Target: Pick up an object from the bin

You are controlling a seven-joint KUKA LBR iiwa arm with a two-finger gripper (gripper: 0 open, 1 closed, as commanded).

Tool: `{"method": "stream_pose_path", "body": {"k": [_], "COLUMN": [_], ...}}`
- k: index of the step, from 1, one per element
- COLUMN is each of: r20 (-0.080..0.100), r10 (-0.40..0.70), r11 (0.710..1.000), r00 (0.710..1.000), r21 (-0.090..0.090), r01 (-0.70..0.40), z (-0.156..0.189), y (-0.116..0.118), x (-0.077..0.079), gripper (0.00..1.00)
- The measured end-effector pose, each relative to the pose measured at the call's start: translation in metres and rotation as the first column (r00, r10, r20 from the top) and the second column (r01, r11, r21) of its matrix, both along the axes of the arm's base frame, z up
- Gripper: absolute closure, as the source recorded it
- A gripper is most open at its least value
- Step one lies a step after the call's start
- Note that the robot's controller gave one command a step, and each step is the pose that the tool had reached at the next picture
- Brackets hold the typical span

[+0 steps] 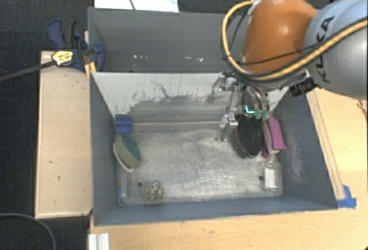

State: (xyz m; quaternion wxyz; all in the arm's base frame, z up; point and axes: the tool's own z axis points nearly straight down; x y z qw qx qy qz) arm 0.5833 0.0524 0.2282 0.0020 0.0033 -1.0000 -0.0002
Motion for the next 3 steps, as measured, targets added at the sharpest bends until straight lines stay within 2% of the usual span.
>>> {"method": "stream_pose_path", "body": {"k": [1,2,3], "r20": [0.013,0.009,0.011], "r10": [-0.106,0.08,0.567], "r11": [0.994,0.997,0.823], "r00": [0.994,0.997,0.823], "r21": [0.003,-0.004,0.001], "r01": [0.106,-0.08,-0.567], "z": [-0.156,-0.126,-0.121], "y": [-0.035,-0.122,-0.156], "x": [0.005,-0.015,0.003], "gripper": [0.0,0.0,0.0]}}
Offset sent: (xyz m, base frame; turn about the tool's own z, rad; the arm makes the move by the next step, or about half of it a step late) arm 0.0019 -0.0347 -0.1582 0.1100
